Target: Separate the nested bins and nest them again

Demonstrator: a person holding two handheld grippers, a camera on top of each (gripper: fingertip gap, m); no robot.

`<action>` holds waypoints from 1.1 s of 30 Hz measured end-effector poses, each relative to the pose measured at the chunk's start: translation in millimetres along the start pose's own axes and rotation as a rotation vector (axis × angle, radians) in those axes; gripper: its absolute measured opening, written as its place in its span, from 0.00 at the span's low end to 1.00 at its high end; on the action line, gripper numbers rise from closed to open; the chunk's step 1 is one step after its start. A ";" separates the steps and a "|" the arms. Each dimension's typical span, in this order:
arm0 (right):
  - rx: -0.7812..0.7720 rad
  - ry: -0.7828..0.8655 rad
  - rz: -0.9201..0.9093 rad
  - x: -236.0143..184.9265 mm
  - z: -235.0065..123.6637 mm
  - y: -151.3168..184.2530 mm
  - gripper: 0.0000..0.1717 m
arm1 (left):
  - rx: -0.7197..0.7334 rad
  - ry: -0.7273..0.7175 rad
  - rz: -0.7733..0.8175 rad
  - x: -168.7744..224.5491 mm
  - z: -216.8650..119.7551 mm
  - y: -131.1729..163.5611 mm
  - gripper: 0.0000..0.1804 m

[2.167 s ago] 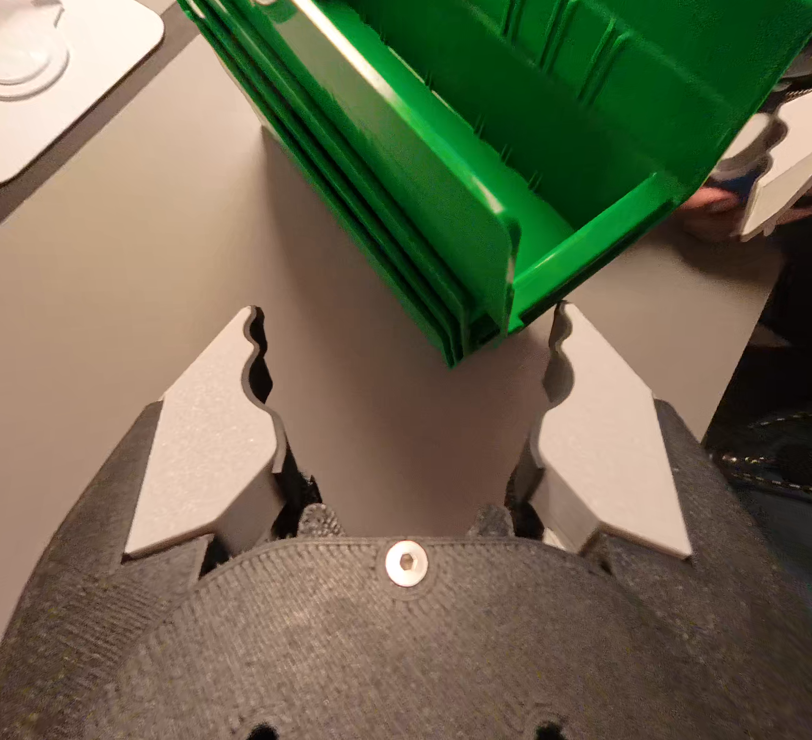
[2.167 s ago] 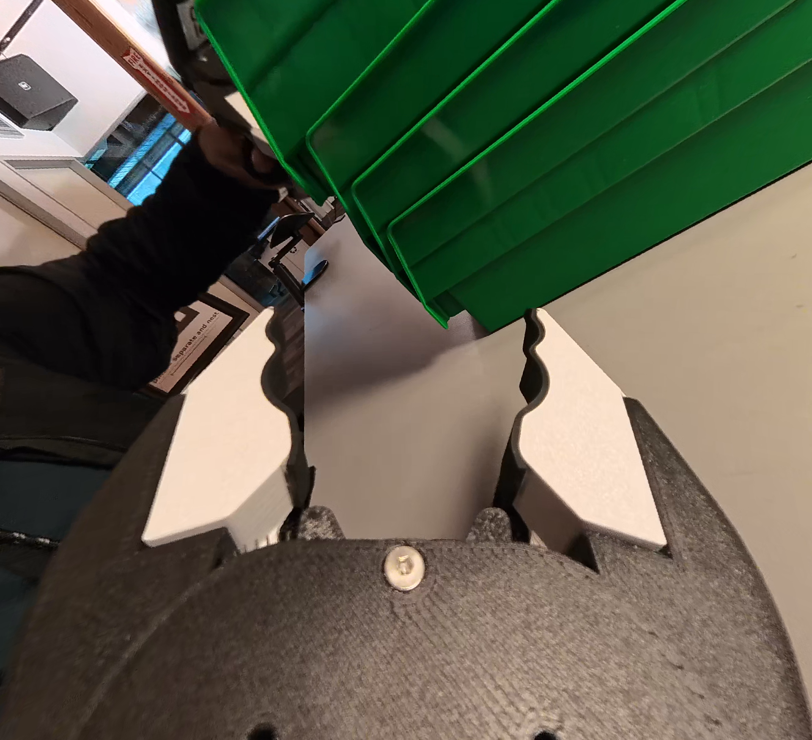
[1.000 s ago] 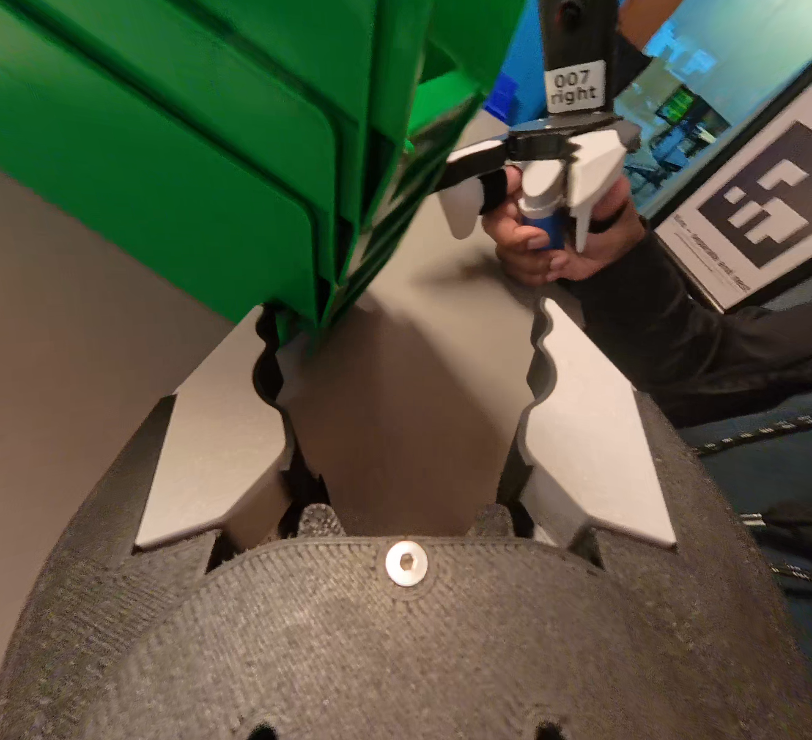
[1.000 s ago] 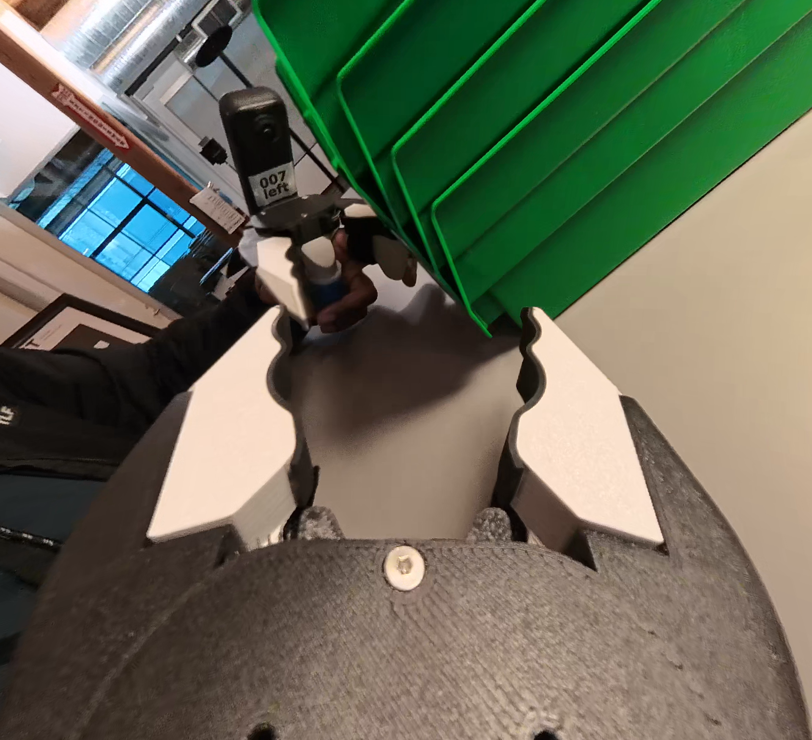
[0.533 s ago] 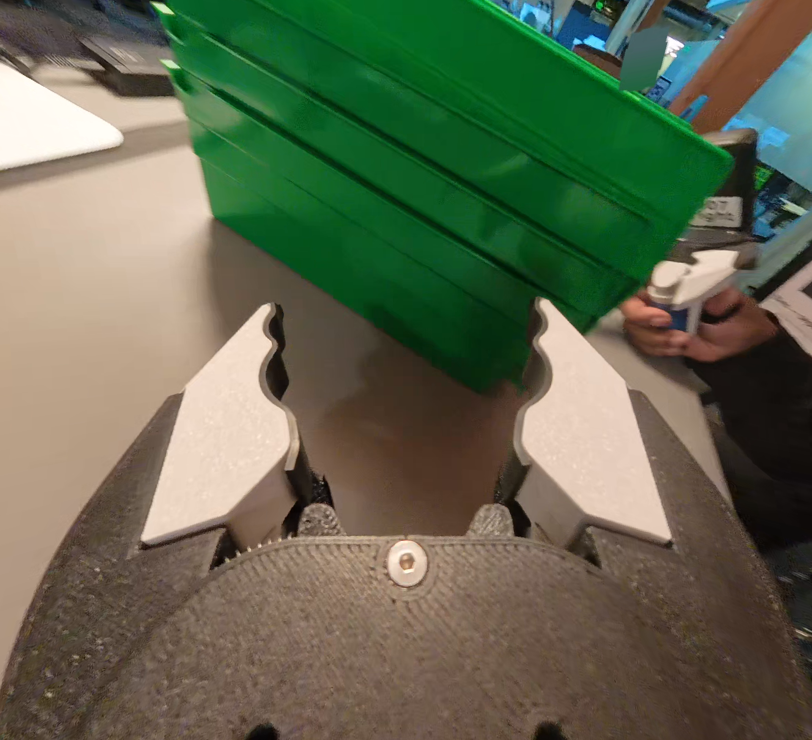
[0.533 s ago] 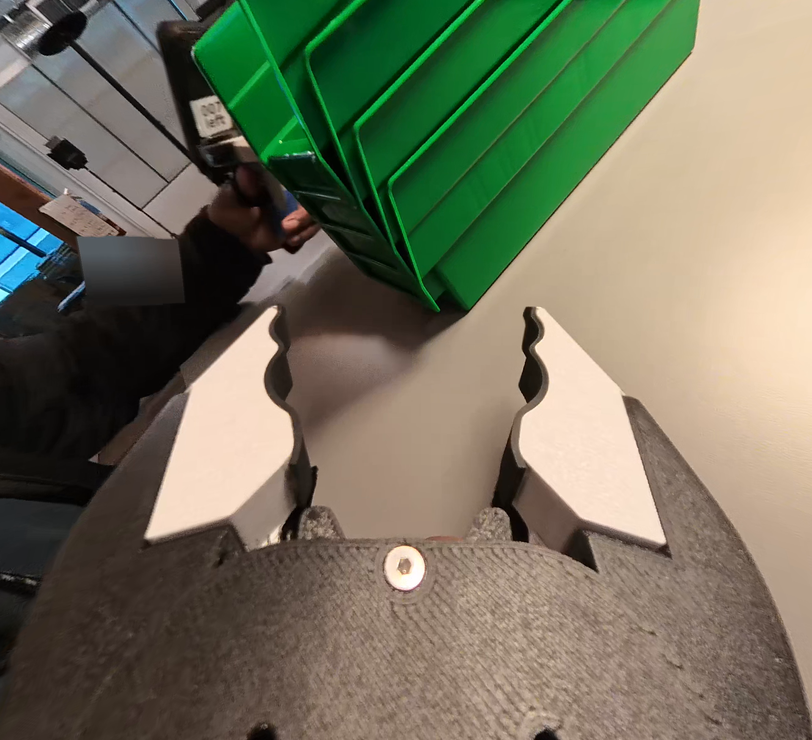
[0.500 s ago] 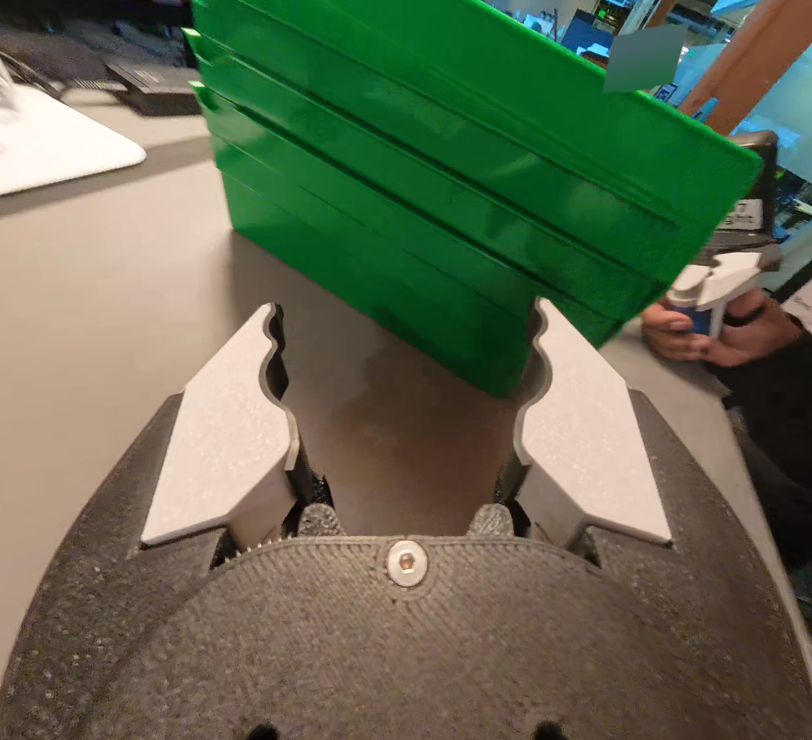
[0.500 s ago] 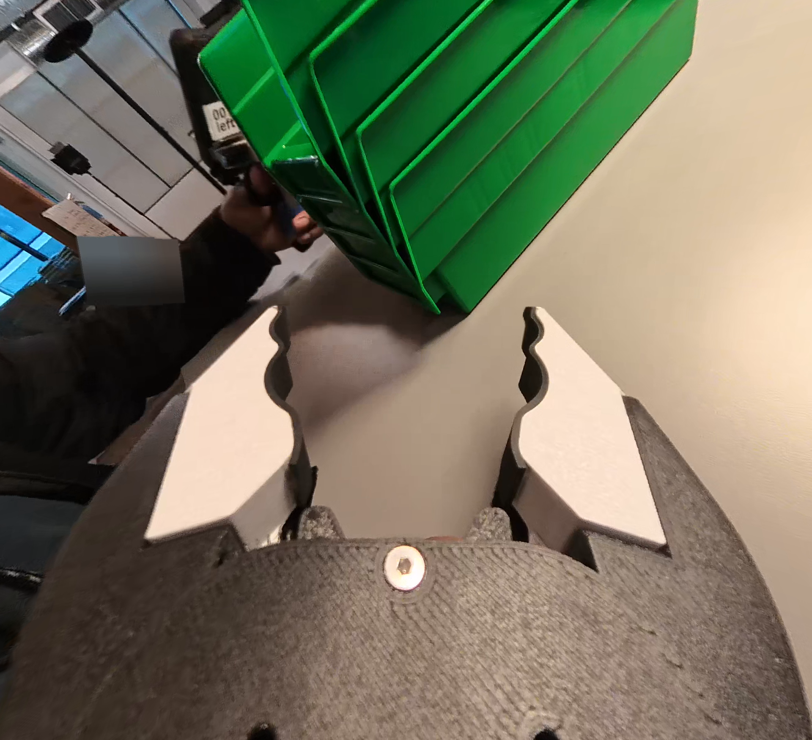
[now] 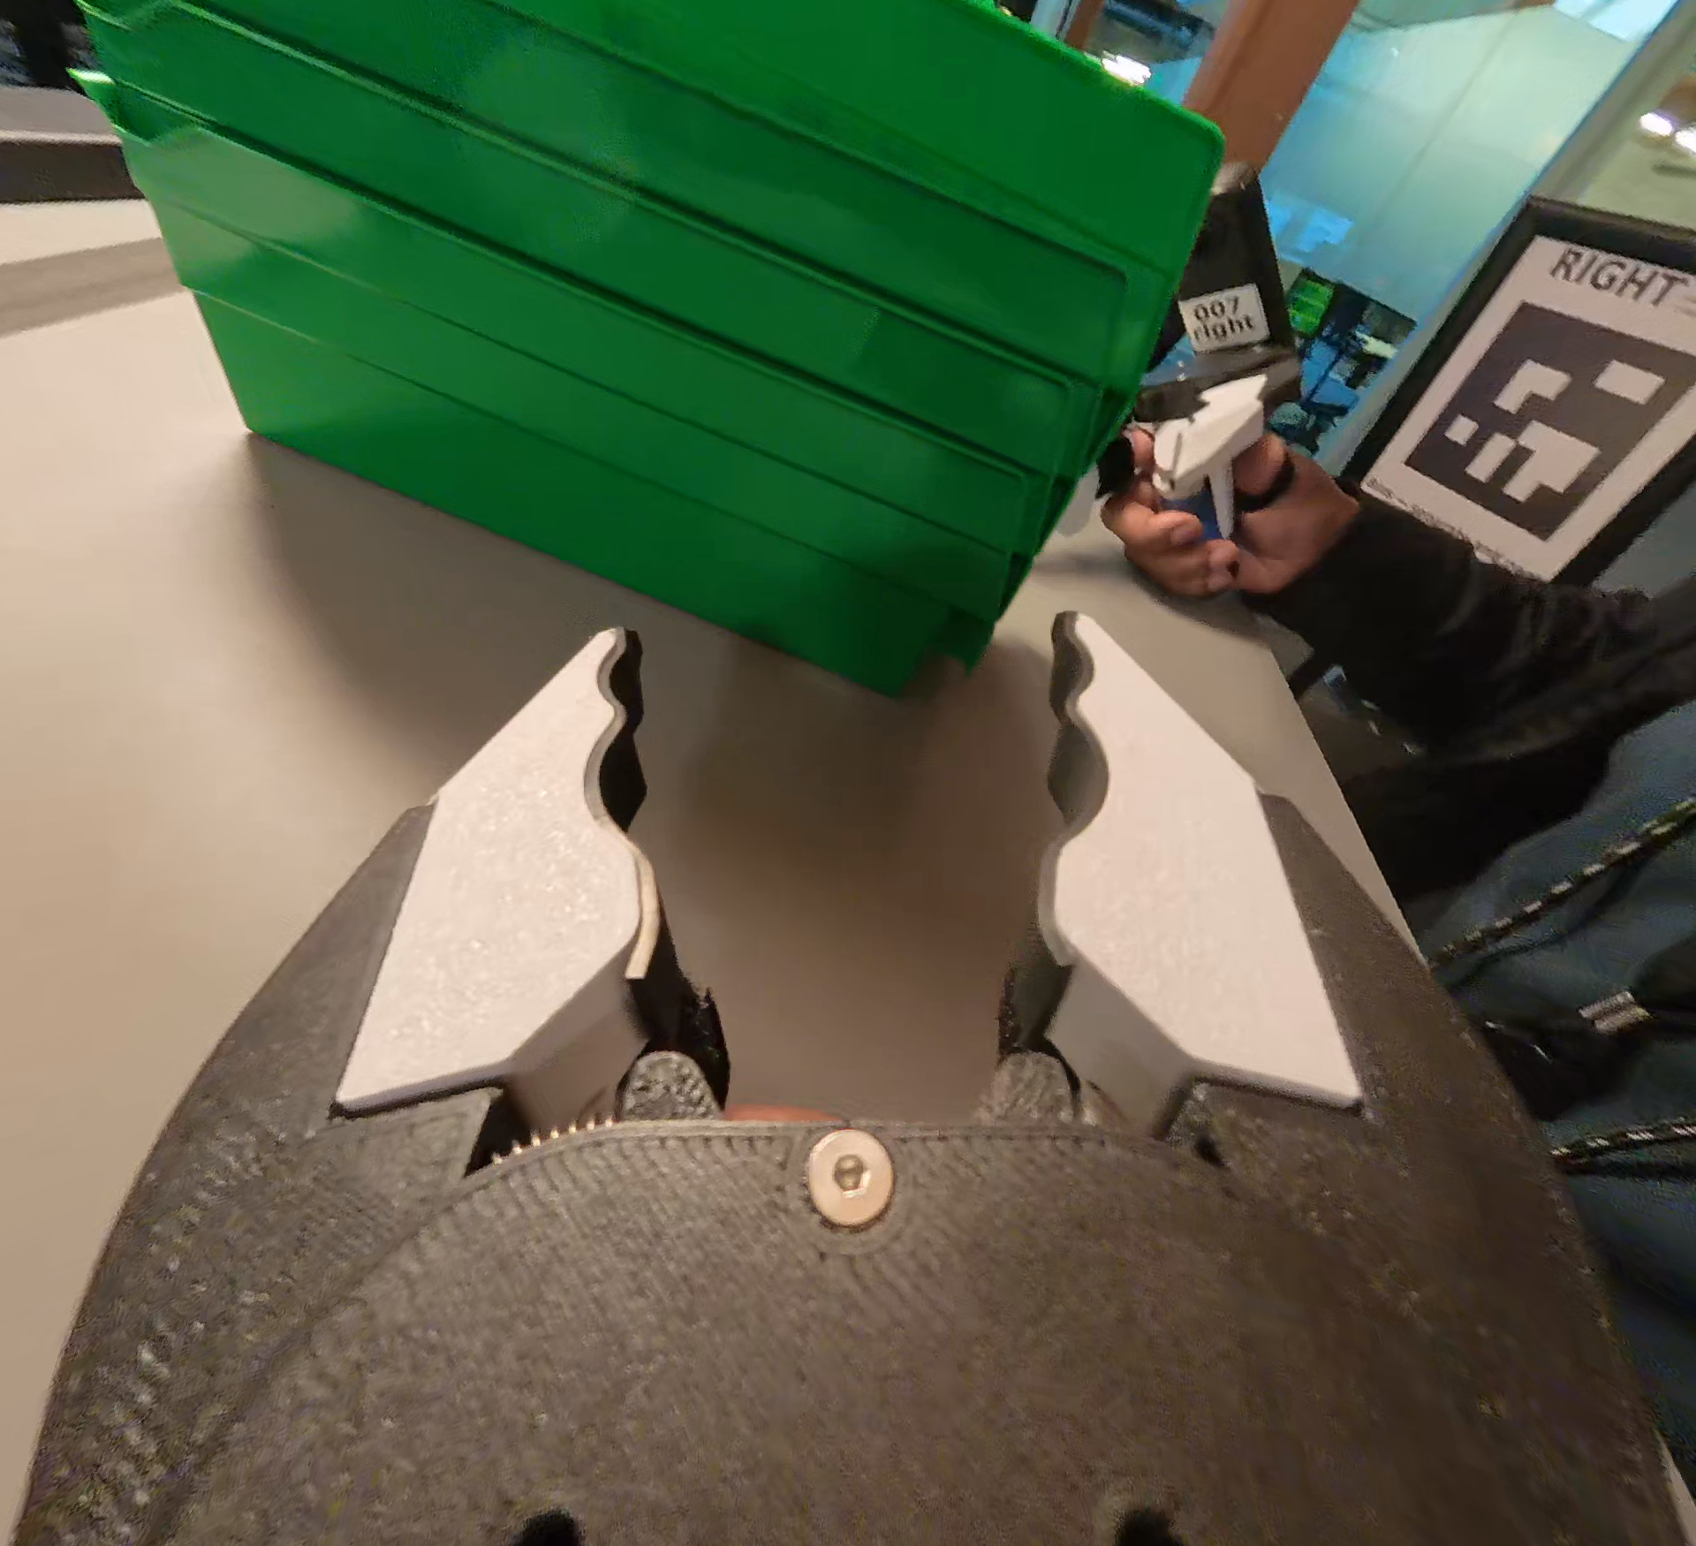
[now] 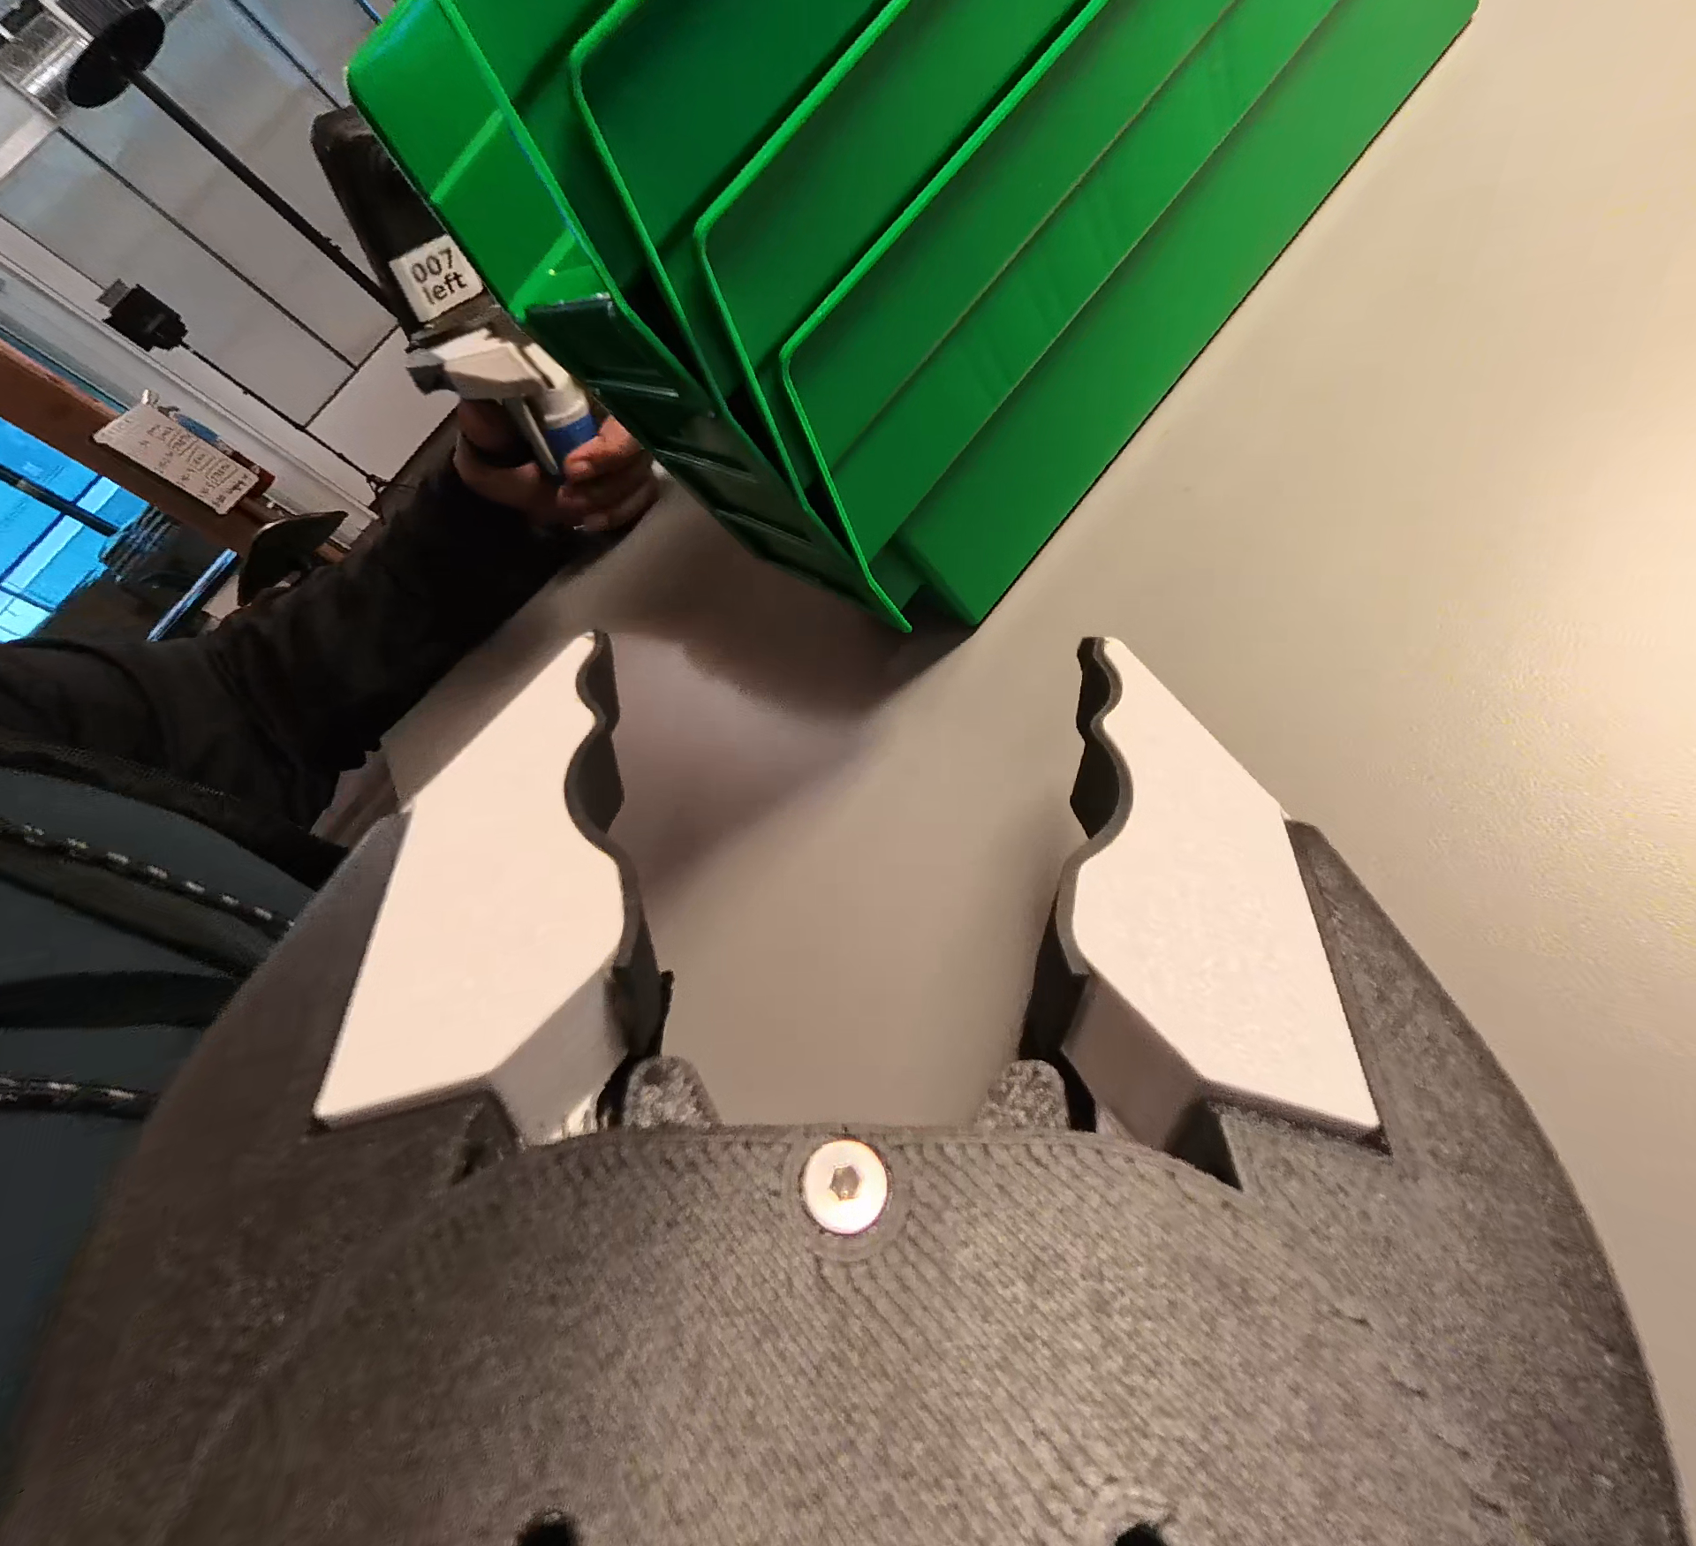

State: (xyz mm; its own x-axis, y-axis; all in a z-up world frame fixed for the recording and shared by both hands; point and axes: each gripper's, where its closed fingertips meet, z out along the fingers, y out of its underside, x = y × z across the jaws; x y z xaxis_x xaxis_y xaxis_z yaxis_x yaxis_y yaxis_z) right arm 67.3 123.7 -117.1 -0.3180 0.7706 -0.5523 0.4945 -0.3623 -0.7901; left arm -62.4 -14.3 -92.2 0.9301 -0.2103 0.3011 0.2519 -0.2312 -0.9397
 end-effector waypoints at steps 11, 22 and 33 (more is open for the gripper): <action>-0.082 0.035 0.001 4.4 8.6 10.2 0.56 | -0.083 -0.012 0.005 1.5 2.3 13.2 0.43; -0.077 0.022 0.044 7.1 8.0 9.3 0.52 | -0.187 -0.071 0.055 1.7 9.3 28.9 0.43; -0.010 0.044 0.111 16.6 2.8 -0.5 0.45 | -0.246 -0.298 -0.039 -52.3 6.5 26.5 0.43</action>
State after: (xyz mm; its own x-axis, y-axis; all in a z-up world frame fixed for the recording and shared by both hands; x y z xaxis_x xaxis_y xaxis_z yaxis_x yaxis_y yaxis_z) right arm 59.5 135.1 -126.7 -0.2252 0.7486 -0.6236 0.5327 -0.4413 -0.7221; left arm -102.7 -3.2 -133.9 0.9670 0.0801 0.2417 0.2509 -0.4626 -0.8503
